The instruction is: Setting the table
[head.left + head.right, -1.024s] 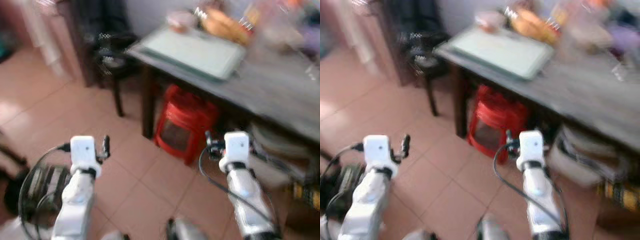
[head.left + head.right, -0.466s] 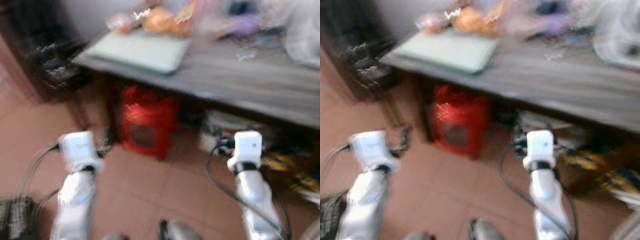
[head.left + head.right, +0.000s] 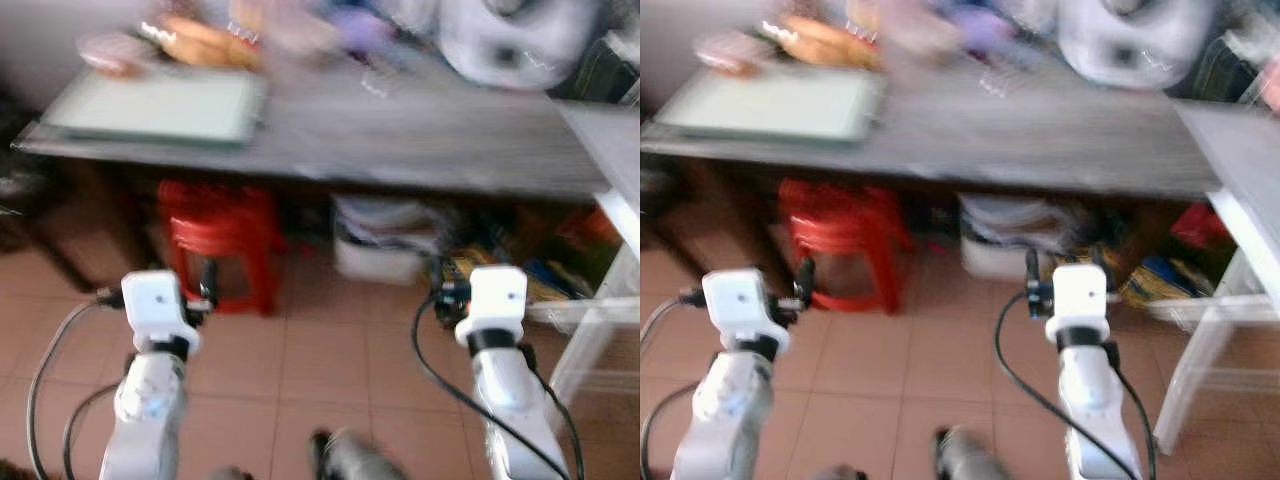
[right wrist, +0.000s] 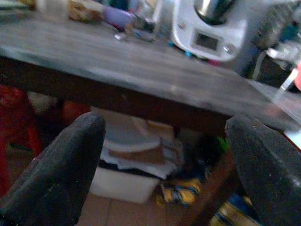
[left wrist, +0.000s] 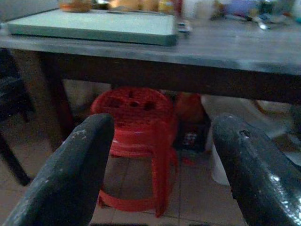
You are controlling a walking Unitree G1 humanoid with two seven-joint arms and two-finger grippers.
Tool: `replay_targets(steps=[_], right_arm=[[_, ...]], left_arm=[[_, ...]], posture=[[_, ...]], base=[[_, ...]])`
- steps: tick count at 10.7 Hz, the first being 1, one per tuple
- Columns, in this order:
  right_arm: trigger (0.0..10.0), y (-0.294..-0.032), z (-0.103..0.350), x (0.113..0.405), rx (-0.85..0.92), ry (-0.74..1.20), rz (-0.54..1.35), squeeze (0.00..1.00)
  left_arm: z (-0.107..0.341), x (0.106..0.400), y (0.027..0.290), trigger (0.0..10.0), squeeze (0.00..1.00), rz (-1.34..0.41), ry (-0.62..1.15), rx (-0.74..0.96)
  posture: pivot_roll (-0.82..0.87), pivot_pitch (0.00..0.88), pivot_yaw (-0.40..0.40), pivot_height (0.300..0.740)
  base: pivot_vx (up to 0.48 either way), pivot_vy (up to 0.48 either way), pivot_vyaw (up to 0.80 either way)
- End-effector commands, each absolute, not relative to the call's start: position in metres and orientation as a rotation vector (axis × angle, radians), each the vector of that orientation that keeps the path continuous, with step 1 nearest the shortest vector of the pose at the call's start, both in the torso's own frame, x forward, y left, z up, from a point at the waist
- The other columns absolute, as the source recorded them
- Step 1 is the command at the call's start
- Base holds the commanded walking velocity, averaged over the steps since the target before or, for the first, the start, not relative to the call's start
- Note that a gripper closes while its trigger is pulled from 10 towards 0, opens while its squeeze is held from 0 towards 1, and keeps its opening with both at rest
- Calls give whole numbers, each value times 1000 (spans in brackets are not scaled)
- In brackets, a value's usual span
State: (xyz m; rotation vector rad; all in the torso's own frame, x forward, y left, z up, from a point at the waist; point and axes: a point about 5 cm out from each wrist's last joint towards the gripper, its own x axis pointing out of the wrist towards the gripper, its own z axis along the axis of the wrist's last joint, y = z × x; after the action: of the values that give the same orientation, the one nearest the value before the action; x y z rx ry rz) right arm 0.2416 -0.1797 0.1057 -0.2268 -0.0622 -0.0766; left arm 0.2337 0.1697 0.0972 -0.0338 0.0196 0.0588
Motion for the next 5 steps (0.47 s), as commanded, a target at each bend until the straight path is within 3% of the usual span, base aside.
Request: replay_targets(steps=[1,5], right_arm=[[10000,-180,112,246,-235,-78,-78,0],[10000,-174,114,252,-228,-89,-55,0]], left_arm=[[97,234,167,10000,0,42,28,-46],[99,234,167,10000,0,46,29,-36]], posture=[[-2,91,-9,740],[2,112,-4,740]], base=[[0,0,-800],[0,0,-800]])
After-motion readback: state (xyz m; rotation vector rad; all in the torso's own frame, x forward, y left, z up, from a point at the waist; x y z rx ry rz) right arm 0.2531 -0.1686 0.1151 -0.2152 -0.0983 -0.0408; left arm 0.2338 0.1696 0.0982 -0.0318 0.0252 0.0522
